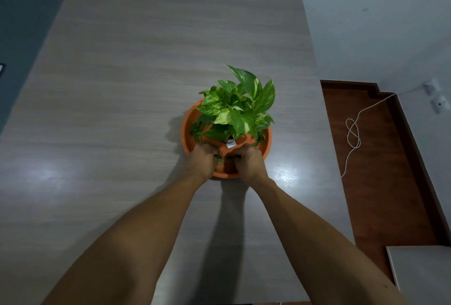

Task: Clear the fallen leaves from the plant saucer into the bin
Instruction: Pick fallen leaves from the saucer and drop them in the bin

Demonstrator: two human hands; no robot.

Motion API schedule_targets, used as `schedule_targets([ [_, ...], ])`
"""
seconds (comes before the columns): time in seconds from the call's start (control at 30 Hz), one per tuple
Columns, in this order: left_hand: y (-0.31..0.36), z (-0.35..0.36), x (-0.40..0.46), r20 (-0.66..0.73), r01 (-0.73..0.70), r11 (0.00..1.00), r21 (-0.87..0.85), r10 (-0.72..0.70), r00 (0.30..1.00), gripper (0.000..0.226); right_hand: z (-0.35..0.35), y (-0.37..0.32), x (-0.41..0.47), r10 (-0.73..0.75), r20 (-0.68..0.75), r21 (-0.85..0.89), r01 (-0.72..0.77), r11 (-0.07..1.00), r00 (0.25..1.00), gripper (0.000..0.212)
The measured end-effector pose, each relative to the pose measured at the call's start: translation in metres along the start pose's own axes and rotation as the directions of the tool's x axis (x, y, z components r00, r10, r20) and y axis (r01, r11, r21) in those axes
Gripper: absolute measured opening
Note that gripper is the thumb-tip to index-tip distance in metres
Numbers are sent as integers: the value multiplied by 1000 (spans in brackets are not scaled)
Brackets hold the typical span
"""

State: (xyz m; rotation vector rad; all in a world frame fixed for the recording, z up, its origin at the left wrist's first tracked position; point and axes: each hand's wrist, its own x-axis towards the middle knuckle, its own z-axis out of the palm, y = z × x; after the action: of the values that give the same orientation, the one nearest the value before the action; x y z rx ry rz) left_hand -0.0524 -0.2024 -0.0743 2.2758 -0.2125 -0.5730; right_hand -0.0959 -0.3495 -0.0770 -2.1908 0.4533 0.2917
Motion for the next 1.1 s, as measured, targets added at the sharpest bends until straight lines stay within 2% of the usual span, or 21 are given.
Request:
schedule_targets([
  [0.07, -1, -1, 3, -61, 45, 998, -52, -48, 997, 26, -1, 1, 4, 51, -76, 34, -48, 998, 996, 26],
  [0.13, 0, -7, 4, -92, 62, 993, -100, -71, 993, 26, -4, 3, 8, 146, -81, 140, -133, 981, 986, 20],
  [0.3, 8, -20, -2, -126, 26, 987, -160, -46, 991, 24, -17, 3, 3, 282, -132, 339, -224, 914, 950, 18],
  [0.4, 15, -21, -7, -152, 61, 978, -199, -92, 984, 15, -20, 2, -4, 314, -144, 445, -222, 867, 938, 15],
  [0.63, 31, -5, -25, -164, 100, 961, -257, -146, 976, 15, -33, 5, -28, 346, -135, 639, -185, 747, 929, 11],
  [0.8, 63, 25, -39, -124, 108, 946, -307, -152, 981, 18, -60, 23, -55, 333, -145, 683, -149, 715, 932, 11],
  [1.1, 141, 112, -73, -105, 31, 984, -177, -50, 993, 17, -140, 109, -104, 334, -172, 681, -133, 720, 927, 23],
])
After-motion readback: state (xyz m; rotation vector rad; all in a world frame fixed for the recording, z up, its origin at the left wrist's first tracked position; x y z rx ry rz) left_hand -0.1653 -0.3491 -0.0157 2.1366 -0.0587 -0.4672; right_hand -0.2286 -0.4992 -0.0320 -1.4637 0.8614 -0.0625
